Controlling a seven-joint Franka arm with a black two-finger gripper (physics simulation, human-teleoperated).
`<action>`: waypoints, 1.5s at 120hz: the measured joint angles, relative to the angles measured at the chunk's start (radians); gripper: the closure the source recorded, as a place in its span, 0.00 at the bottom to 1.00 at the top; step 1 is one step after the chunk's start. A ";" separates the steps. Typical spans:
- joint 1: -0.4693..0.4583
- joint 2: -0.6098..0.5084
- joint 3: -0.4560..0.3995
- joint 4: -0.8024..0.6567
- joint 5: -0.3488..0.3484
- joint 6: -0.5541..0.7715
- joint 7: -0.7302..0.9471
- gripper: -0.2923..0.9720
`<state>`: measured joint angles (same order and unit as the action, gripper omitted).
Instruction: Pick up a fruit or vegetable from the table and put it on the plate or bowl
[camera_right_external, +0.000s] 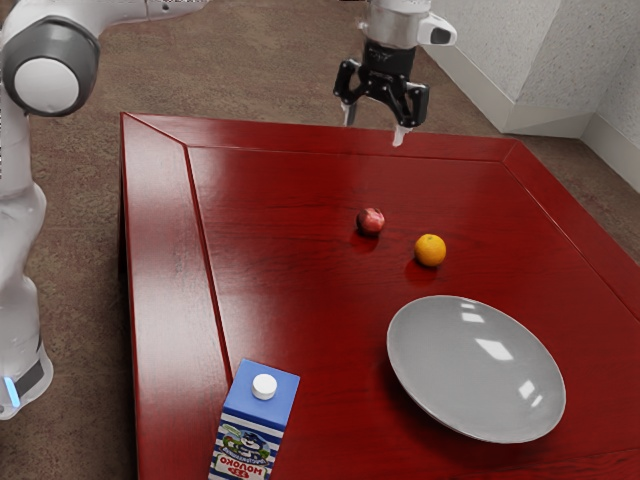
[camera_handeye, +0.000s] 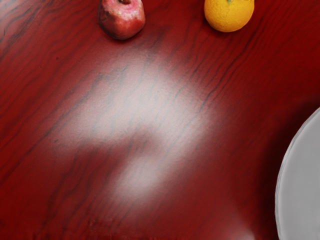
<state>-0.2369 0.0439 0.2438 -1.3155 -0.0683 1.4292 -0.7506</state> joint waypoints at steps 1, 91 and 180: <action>-0.001 0.001 0.000 0.001 -0.001 -0.002 -0.022 0.23; 0.058 0.299 -0.034 0.111 -0.284 -0.062 -0.350 0.23; 0.590 0.484 -0.409 0.155 -0.331 0.224 -0.238 0.23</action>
<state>0.3529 0.5278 -0.1654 -1.1602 -0.3992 1.6535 -0.9888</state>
